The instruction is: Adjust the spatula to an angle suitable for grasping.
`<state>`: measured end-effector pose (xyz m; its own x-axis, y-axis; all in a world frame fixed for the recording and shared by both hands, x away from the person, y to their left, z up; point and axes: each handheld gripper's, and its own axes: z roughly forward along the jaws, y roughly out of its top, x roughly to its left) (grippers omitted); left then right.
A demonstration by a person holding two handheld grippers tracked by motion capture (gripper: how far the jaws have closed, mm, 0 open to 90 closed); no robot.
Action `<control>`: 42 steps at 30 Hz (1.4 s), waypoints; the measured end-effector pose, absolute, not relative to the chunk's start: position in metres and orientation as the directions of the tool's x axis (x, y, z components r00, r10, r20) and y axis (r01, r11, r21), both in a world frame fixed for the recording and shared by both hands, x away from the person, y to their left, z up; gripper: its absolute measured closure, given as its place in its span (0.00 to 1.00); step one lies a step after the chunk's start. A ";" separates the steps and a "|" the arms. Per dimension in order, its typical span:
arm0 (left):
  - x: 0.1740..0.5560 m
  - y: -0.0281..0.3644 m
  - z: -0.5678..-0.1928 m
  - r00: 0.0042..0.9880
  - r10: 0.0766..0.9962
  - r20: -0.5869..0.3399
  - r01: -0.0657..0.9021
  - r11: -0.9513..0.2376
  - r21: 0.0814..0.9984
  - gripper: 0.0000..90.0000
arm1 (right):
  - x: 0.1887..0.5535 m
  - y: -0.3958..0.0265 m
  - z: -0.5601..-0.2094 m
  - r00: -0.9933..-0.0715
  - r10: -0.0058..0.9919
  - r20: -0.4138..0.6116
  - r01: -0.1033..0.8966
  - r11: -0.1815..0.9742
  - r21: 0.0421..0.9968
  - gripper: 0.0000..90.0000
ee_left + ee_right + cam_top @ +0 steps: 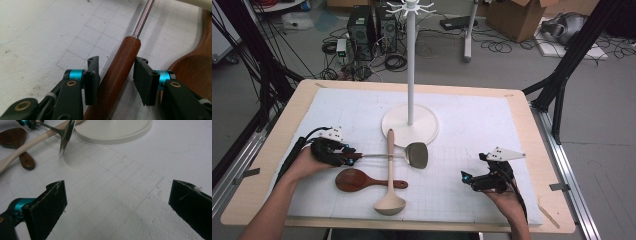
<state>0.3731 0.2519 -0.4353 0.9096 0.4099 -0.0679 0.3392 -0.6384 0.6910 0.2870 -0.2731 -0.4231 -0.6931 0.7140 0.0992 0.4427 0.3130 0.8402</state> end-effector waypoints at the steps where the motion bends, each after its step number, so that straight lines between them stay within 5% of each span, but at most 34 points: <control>1: 0.373 0.252 -0.435 0.911 0.407 -0.067 0.337 -0.639 0.691 0.63 | 0.287 -0.272 -0.423 -0.693 0.714 0.101 0.444 0.312 0.840 0.01; 23: 0.367 0.257 -0.427 0.949 0.308 -0.072 0.258 -0.621 0.741 0.81 | 0.289 -0.266 -0.425 -0.706 0.700 0.106 0.451 0.330 0.829 0.01; 42: 0.368 0.252 -0.416 0.958 0.275 -0.086 0.248 -0.635 0.731 0.81 | 0.292 -0.248 -0.422 -0.739 0.668 0.091 0.429 0.361 0.828 0.01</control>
<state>0.3675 0.2518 -0.4162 0.9577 0.2748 -0.0858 0.2478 -0.6354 0.7313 0.2921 -0.2483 -0.4217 -0.7386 0.6679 0.0914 0.4285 0.3605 0.8285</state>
